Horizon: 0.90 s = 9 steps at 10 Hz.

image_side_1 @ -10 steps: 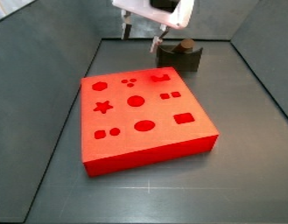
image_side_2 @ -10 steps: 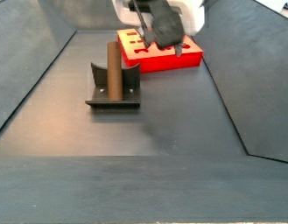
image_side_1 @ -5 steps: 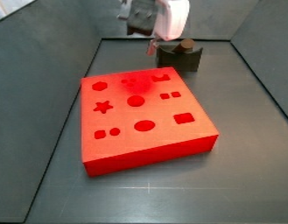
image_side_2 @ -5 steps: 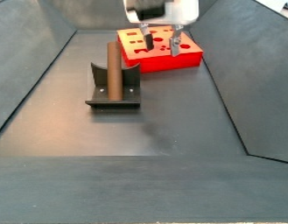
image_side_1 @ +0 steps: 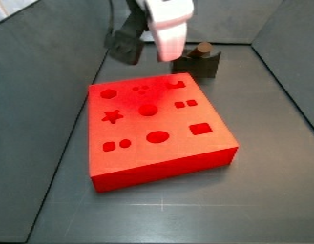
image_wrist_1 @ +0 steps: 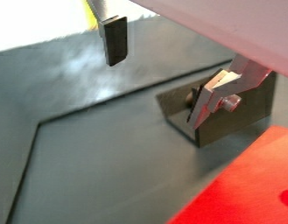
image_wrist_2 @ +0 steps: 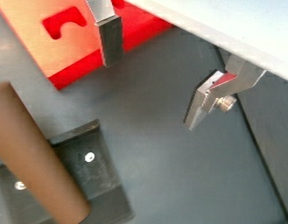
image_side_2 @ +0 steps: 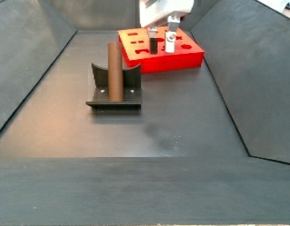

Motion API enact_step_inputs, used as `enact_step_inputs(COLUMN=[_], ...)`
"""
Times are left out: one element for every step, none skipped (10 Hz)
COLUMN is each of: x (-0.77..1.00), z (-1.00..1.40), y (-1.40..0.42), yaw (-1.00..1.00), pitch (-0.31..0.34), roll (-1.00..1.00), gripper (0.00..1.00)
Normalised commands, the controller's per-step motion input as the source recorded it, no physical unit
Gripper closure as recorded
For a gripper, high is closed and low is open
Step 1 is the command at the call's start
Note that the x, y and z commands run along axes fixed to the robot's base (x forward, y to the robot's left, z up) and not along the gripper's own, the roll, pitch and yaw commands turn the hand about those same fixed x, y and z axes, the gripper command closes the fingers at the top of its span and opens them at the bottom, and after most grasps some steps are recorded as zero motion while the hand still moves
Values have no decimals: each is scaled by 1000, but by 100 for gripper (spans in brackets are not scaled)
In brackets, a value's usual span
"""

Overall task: Pick up the oval object. Move up. Place the oval object on the fixture. Regrasp the oval object. Move to above the board. Insert the oval object.
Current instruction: Regrasp the oval object.

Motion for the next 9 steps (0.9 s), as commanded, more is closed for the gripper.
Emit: enact_step_inputs(x=[-37,-27,-9,2,28,42,62,58,63], z=[6,-4,-29,-37,-35,-29,-20,-20,-4], y=[-15,-14,-10,-11,-11,-6,-10,-21,-44], yaw=[-1000,-1000,-876,-726,-420,-208,-9,150,301], pitch=[59,189,396,479,623,680,673,647,576], roll=[993,977,859,729,478,331,242,192,155], gripper=[0,0,0,0,0,0,0,0,0])
